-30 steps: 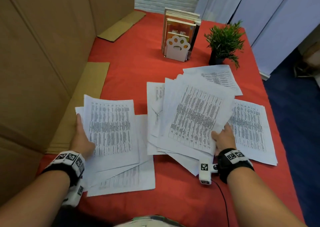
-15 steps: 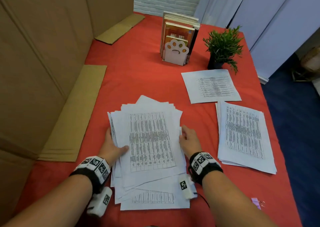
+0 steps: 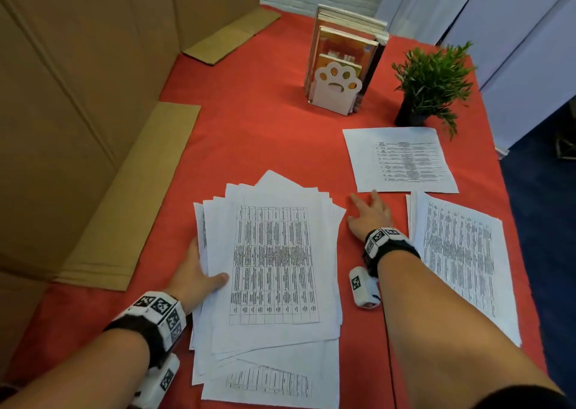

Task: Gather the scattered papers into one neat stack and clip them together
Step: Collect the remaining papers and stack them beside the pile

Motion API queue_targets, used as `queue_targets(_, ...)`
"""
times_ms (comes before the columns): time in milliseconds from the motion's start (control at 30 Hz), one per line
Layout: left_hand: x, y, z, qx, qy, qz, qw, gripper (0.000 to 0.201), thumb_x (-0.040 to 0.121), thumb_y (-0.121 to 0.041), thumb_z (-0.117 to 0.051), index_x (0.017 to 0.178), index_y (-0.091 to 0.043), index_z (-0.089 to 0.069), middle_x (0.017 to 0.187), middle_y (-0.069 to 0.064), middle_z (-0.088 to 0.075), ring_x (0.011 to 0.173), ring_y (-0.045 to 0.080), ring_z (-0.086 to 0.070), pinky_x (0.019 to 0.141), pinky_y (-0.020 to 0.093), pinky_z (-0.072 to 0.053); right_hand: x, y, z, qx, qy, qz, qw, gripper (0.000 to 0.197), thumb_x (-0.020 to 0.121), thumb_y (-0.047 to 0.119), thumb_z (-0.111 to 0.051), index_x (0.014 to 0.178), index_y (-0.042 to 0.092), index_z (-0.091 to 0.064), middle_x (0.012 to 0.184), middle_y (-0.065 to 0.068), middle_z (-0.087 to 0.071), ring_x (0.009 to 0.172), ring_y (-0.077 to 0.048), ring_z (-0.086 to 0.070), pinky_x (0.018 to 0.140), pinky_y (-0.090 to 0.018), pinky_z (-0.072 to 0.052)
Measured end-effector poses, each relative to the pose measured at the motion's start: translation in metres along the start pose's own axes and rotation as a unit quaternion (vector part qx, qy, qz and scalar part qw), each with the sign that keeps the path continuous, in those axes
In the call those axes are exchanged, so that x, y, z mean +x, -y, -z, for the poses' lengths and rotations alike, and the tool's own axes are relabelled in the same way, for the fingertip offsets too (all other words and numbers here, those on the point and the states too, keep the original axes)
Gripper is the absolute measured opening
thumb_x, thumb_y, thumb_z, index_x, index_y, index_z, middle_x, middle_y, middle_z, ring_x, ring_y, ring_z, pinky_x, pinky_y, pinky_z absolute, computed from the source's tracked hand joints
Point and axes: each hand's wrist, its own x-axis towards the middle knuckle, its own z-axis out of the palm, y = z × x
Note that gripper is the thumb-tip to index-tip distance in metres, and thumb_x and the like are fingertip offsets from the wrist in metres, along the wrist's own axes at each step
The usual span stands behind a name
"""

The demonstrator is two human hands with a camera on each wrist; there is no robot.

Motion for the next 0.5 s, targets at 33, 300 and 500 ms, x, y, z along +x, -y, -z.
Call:
queue_targets(33,0.000,0.001,0.000,0.003,0.001,-0.002,1.000,0.092,0.072,-0.007,-0.075,0.143,-0.026,-0.019,0.131,-0.002,-0.050,0.118,0.022,-0.052,0.104,0.046,-0.042,0.004,0.001,0.001,-0.005,0.002,-0.002,1.000,0.057,0.087,0.034,-0.049,0.138,0.049,-0.029,0.159,0.003,-0.001,0.144,-0.034,-0.005,0.117,-0.054,-0.012)
queue_targets(300,0.001,0.000,0.001,-0.003,0.008,-0.002,1.000,0.092,0.072,-0.008,-0.075,0.143,-0.030,-0.019,0.130,-0.005,-0.051,0.118,0.020,-0.053,0.103,0.047,-0.043,0.026,-0.002,0.013,-0.051,-0.006,-0.016,0.999,0.060,0.087,0.031,-0.043,0.143,0.030,-0.024,0.155,0.007,-0.019,0.134,-0.032,-0.024,0.105,-0.050,-0.031)
queue_targets(500,-0.002,-0.008,0.001,-0.007,0.007,0.006,1.000,0.088,0.074,-0.001,-0.073,0.142,-0.024,-0.023,0.120,-0.006,-0.051,0.112,0.019,-0.052,0.102,0.042,-0.042,-0.004,0.005,0.015,0.125,-0.104,0.135,0.977,0.051,0.087,0.004,-0.050,0.138,0.007,-0.041,0.144,-0.006,-0.036,0.124,-0.023,-0.047,0.097,-0.021,-0.034)
